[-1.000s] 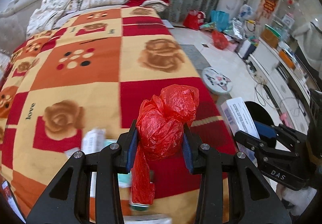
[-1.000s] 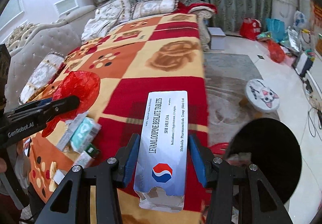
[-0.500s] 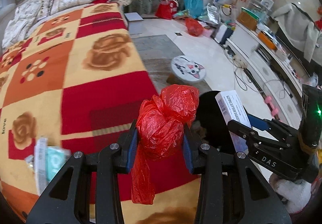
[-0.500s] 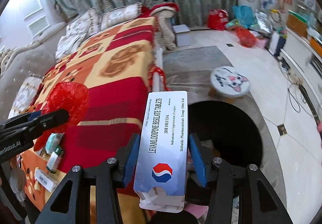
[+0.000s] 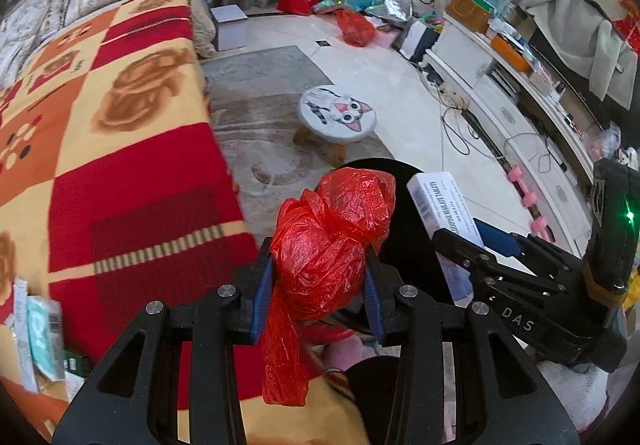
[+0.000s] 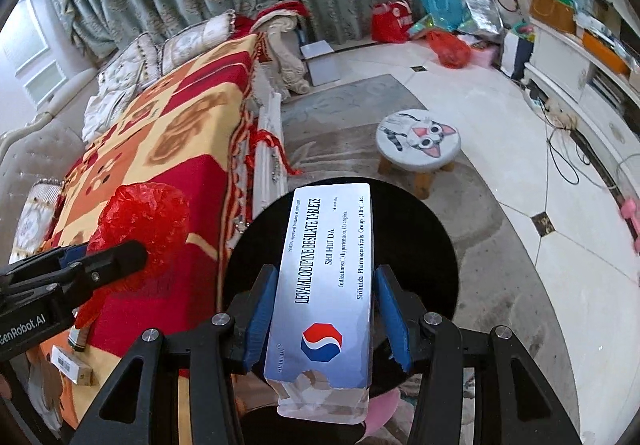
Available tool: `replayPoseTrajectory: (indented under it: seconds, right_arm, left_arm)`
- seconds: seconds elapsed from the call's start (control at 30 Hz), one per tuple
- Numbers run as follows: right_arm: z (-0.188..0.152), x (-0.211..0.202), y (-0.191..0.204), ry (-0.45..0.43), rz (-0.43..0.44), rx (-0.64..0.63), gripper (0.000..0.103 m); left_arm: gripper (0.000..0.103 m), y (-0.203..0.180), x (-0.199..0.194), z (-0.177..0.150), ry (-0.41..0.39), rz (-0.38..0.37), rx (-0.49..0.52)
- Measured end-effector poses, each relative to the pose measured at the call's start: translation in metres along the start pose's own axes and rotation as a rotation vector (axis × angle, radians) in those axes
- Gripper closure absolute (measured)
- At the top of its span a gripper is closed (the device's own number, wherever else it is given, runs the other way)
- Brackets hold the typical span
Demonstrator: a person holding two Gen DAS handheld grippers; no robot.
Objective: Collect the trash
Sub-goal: 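Open both tools to drop the bag and box into the bin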
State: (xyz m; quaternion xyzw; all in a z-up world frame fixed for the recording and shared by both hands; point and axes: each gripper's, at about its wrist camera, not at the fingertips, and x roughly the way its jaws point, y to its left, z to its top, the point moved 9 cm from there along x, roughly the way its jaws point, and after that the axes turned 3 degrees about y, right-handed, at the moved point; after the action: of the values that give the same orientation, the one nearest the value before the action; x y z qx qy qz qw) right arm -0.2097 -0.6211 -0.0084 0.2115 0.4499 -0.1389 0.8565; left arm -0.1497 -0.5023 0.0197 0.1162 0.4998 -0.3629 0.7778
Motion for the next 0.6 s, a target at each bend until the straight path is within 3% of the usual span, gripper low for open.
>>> replayPoseTrajectory:
  seconds: [0.2,0.3,0.33,0.4,0.6]
  right_arm:
    - [0.001,0.000,-0.016,-0.004,-0.012,0.034,0.054]
    - [0.003,-0.001,-0.021,-0.021,-0.013,0.054,0.050]
    - [0.004,-0.002,-0.022,-0.023,-0.013,0.062,0.044]
    - [0.003,-0.002,-0.025,-0.023,-0.011,0.075,0.037]
    - [-0.001,0.000,-0.014,-0.004,0.000,0.062,0.036]
  left_arm:
    - [0.062,-0.021,0.011,0.002,0.005,-0.058,0.011]
    - [0.052,-0.026,0.012,0.003,0.015,-0.098,0.002]
    - [0.049,-0.027,0.012,0.003,0.015,-0.105,-0.001]
    - [0.048,-0.025,0.008,0.002,0.010,-0.100,0.002]
    - [0.048,-0.014,-0.005,0.001,-0.001,-0.077,-0.012]
